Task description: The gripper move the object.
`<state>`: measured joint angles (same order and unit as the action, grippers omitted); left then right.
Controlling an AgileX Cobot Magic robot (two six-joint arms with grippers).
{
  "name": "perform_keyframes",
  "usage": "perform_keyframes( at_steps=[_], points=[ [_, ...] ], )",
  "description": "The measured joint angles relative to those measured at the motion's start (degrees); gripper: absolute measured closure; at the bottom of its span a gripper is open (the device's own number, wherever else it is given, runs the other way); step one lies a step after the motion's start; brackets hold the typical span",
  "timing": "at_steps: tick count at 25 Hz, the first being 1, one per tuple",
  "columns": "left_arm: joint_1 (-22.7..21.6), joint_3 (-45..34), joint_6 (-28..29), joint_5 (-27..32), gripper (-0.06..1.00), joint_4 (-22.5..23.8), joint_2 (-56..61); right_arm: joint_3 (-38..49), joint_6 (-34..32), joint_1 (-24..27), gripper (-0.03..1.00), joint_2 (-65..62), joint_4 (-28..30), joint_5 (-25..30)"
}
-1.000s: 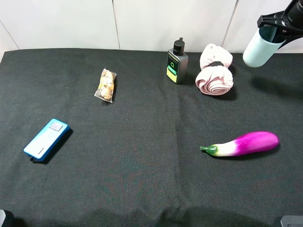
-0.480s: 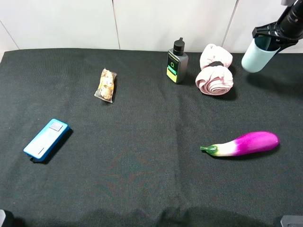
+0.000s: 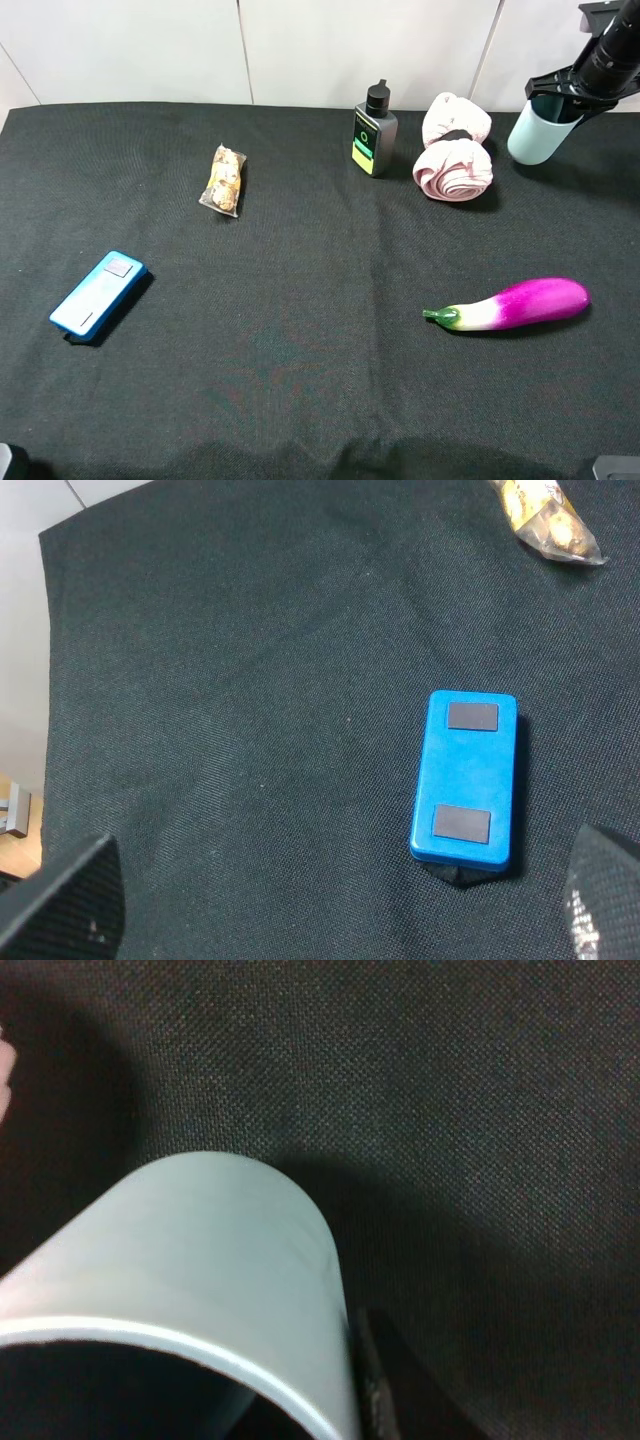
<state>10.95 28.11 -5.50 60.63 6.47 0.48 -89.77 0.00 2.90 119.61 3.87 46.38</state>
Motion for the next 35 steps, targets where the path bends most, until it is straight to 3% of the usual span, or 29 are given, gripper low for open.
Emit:
perform_keyframes(
  at_steps=[18,23,31,35],
  points=[
    [0.0,0.0,0.0,0.0,0.01,0.0,0.0,0.0,0.0,0.0,0.94,2.32,0.16,-0.27],
    [0.0,0.0,0.0,0.0,0.01,0.0,0.0,0.0,0.0,0.0,0.82,2.32,0.16,-0.27],
    [0.0,0.0,0.0,0.0,0.01,0.0,0.0,0.0,0.0,0.0,0.44,2.32,0.16,-0.34],
    [0.0,0.0,0.0,0.0,0.01,0.0,0.0,0.0,0.0,0.0,0.37,2.32,0.16,-0.38]
  ],
)
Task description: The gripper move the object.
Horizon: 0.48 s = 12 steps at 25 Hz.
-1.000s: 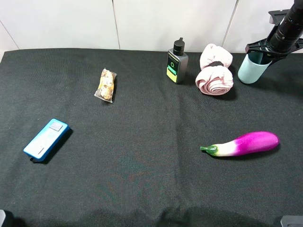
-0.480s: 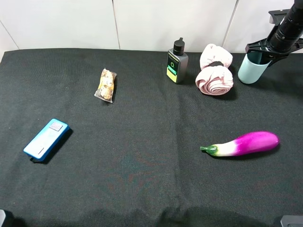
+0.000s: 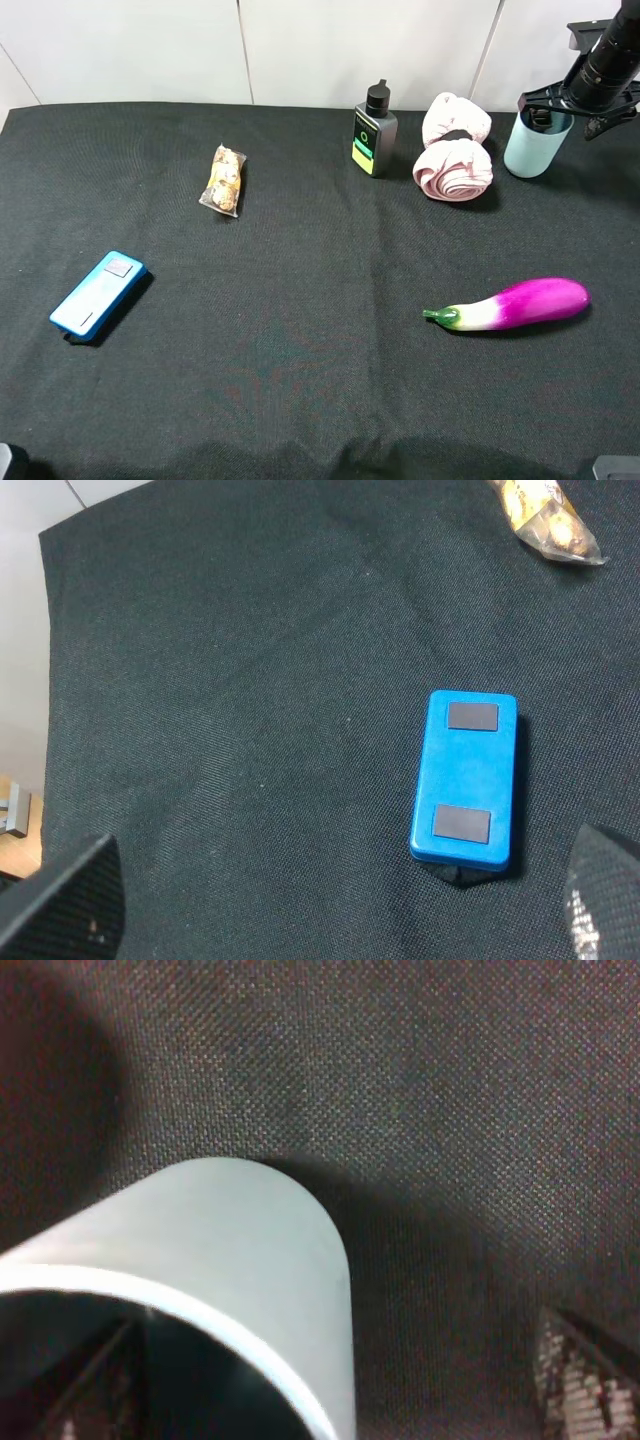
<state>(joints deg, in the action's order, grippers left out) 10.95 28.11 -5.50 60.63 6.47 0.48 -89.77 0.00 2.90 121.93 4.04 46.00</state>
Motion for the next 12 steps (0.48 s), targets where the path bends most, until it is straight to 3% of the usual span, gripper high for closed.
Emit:
perform_keyframes(
  at_steps=[12],
  points=[
    [0.0,0.0,0.0,0.0,0.01,0.0,0.0,0.0,0.0,0.0,0.36,-1.91,-0.24,0.23]
  ],
)
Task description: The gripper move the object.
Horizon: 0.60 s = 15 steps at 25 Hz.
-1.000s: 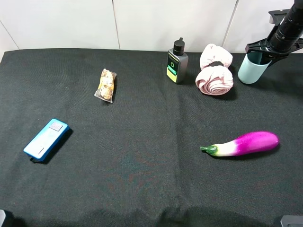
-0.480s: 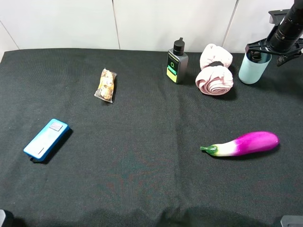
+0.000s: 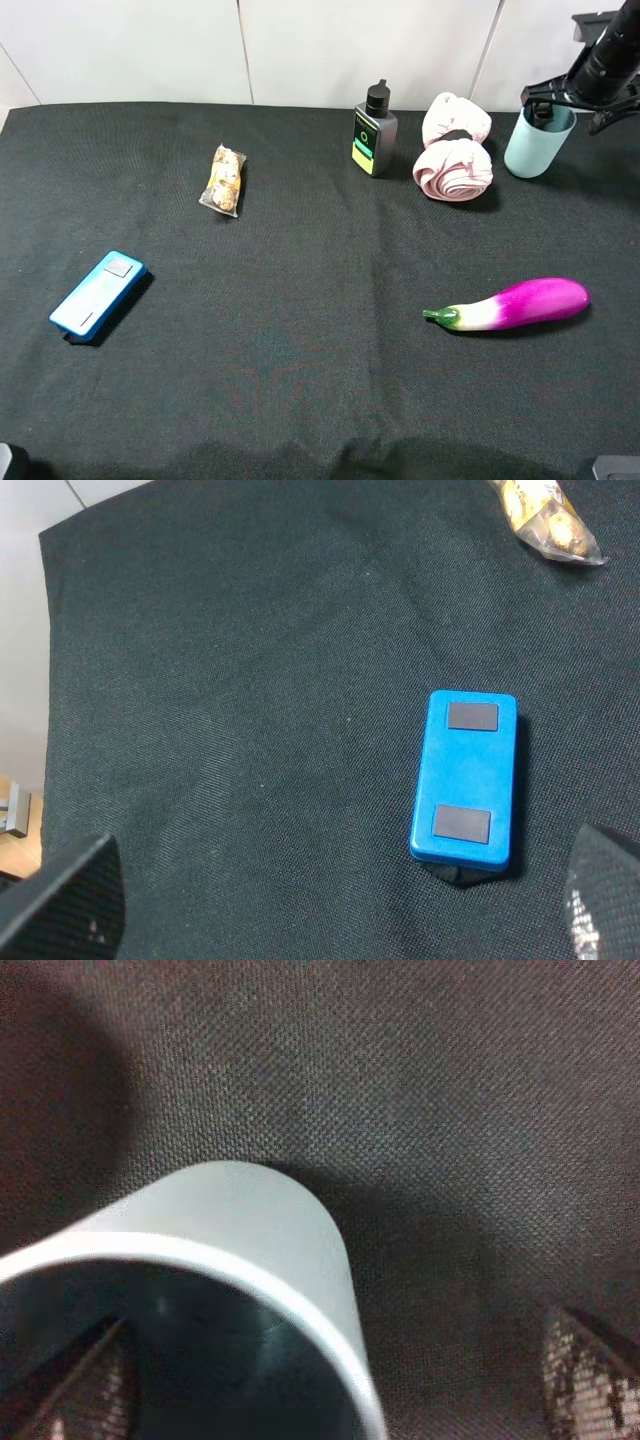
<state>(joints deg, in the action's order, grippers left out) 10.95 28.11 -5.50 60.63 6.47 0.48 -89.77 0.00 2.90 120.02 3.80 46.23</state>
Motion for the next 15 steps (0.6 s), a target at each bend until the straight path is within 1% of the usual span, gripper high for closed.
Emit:
perform_keyframes(
  at_steps=[8,15],
  points=[
    [0.0,0.0,0.0,0.0,0.01,0.0,0.0,0.0,0.0,0.0,0.36,-3.29,-0.69,3.31],
    [0.0,0.0,0.0,0.0,0.01,0.0,0.0,0.0,0.0,0.0,0.28,-8.08,-2.25,7.59]
  ],
)
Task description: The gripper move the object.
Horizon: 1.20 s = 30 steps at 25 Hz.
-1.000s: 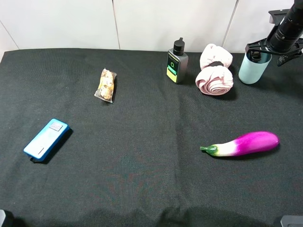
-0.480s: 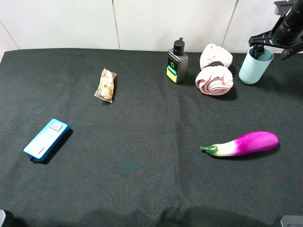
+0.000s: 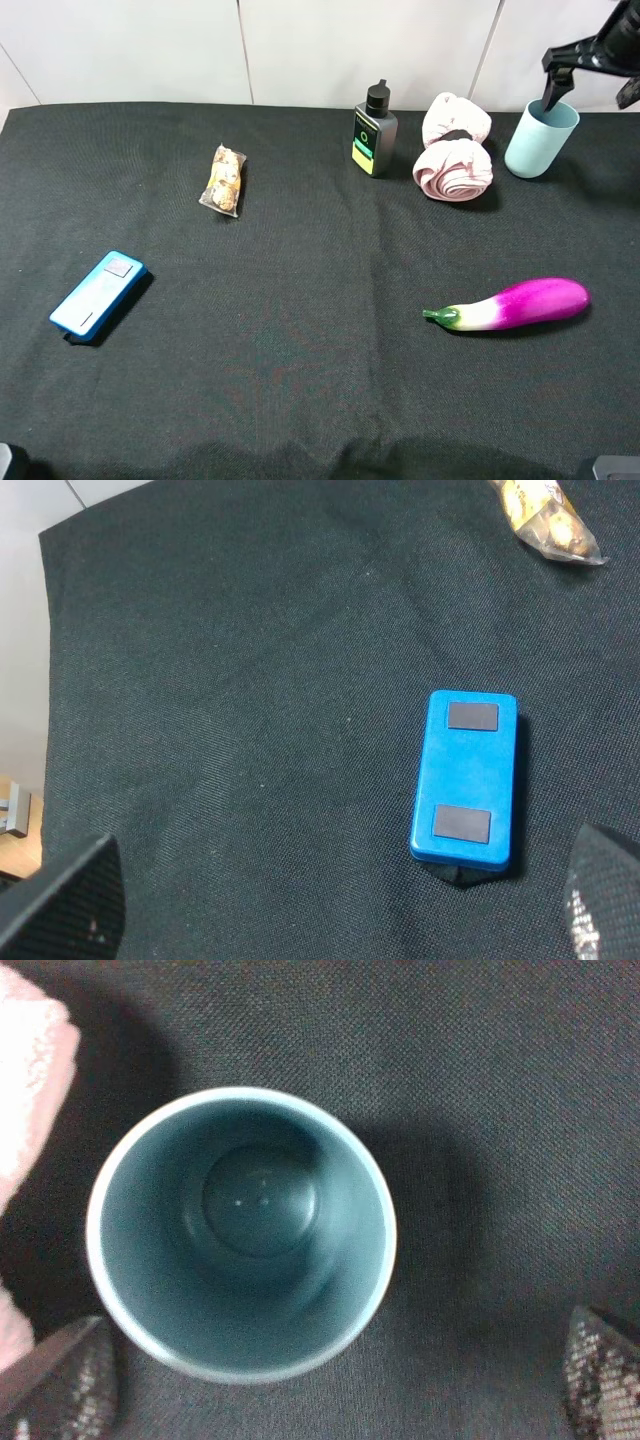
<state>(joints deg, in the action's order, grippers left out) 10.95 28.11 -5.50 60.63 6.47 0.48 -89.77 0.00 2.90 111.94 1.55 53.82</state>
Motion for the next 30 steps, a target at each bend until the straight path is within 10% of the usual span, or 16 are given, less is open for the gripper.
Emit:
perform_keyframes(
  at_steps=[17,30],
  points=[
    [0.0,0.0,0.0,0.0,0.01,0.0,0.0,0.0,0.0,0.0,0.27,-10.08,-2.96,15.09],
    [0.0,0.0,0.0,0.0,0.01,0.0,0.0,4.21,1.29,-0.55,0.27,-20.41,-5.88,16.09]
  ],
)
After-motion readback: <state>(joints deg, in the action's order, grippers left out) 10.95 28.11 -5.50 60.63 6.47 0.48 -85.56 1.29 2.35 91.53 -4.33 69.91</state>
